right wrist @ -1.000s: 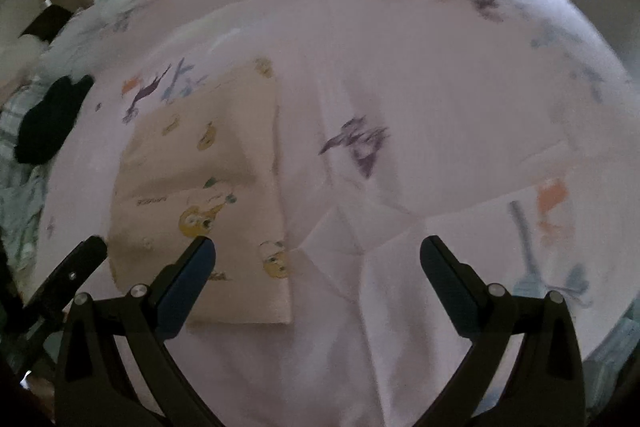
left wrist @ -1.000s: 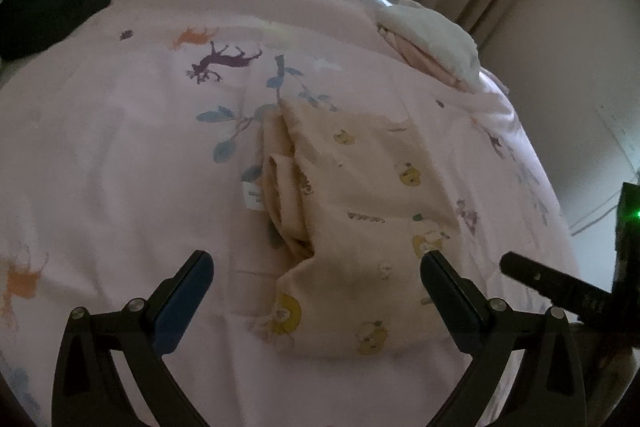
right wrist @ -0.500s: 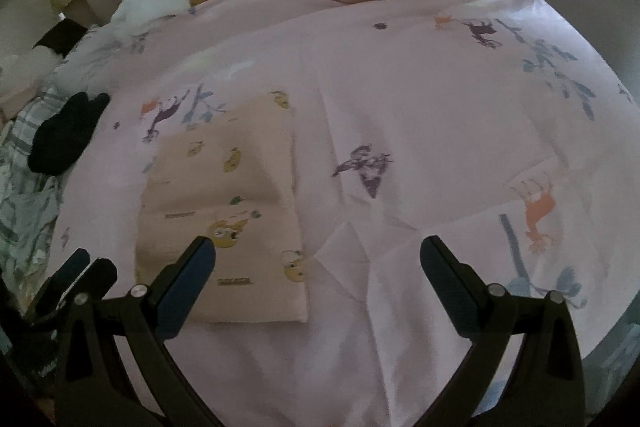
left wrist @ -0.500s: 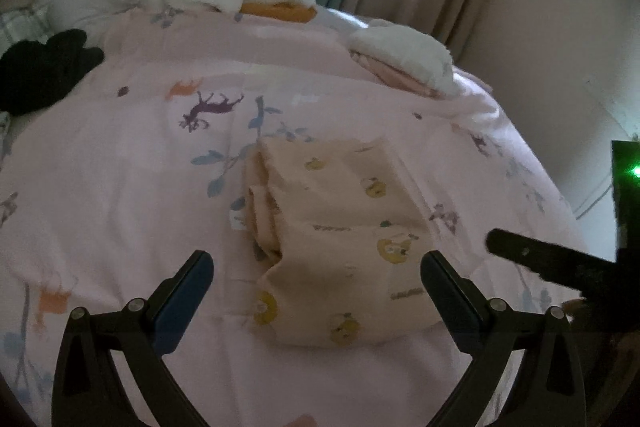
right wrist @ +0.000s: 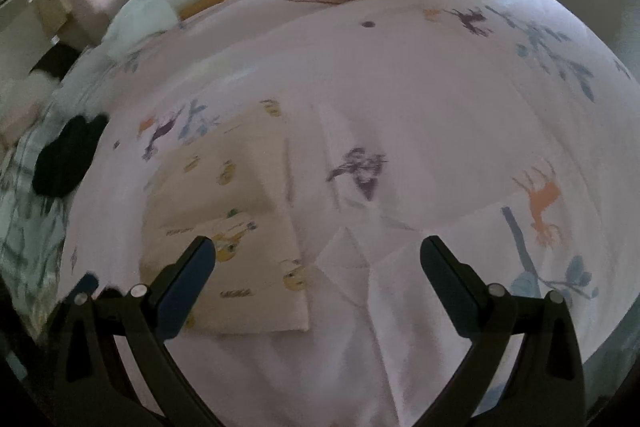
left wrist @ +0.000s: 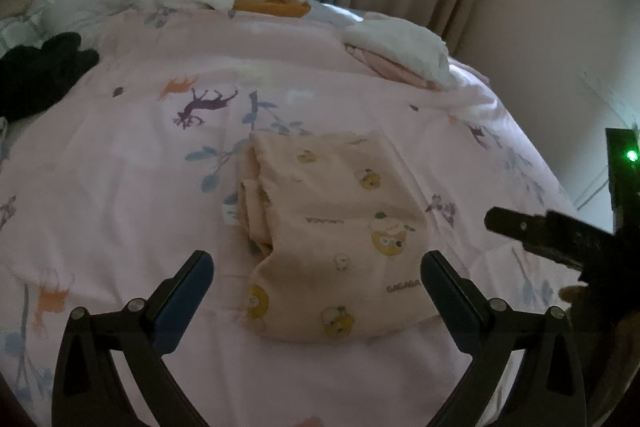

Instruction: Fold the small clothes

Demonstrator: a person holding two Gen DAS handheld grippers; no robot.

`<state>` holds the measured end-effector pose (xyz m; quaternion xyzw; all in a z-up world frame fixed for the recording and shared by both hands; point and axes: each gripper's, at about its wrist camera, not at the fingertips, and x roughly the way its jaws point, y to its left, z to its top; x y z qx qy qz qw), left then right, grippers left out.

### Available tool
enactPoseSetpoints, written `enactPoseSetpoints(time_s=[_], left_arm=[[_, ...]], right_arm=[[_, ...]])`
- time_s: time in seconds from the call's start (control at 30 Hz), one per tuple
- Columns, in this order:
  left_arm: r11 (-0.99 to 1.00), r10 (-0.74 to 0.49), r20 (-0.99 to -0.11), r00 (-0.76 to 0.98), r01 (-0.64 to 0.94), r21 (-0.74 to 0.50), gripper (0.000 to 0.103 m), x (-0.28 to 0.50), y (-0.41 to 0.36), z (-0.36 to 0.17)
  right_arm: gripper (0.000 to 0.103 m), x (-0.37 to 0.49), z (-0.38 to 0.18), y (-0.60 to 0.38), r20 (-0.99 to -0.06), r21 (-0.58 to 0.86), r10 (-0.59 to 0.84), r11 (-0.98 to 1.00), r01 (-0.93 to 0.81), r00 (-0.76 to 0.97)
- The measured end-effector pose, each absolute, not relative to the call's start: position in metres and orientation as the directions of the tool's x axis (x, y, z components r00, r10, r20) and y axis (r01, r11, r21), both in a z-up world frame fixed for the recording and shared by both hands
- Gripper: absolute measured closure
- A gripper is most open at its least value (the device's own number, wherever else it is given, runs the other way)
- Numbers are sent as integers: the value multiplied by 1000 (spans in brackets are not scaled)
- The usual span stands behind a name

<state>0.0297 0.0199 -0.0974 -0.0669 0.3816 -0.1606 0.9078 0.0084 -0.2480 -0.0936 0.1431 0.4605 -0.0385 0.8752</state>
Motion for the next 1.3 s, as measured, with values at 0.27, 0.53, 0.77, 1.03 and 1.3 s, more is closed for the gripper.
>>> enactPoseSetpoints(time_s=[0.27, 0.53, 0.77, 1.03, 1.3], left_arm=[[938, -345, -678, 648, 254, -235, 1, 29, 16, -99], [940, -341, -673, 656, 243, -239, 1, 28, 20, -98], [945, -327, -672, 664, 235, -227, 1, 28, 21, -96], [947, -321, -669, 670, 232, -223, 1, 29, 24, -95], [948, -317, -674, 668, 232, -216, 1, 29, 20, -97]], right_arm=[[0, 9, -90, -242, -810, 216, 88, 964, 155, 580], [0, 6, -88, -227, -811, 175, 81, 979, 107, 580], [0, 7, -89, -220, -817, 152, 73, 984, 92, 572], [0, 5, -89, -213, -819, 135, 68, 988, 76, 570], [0, 3, -89, -210, -819, 124, 55, 989, 81, 571]])
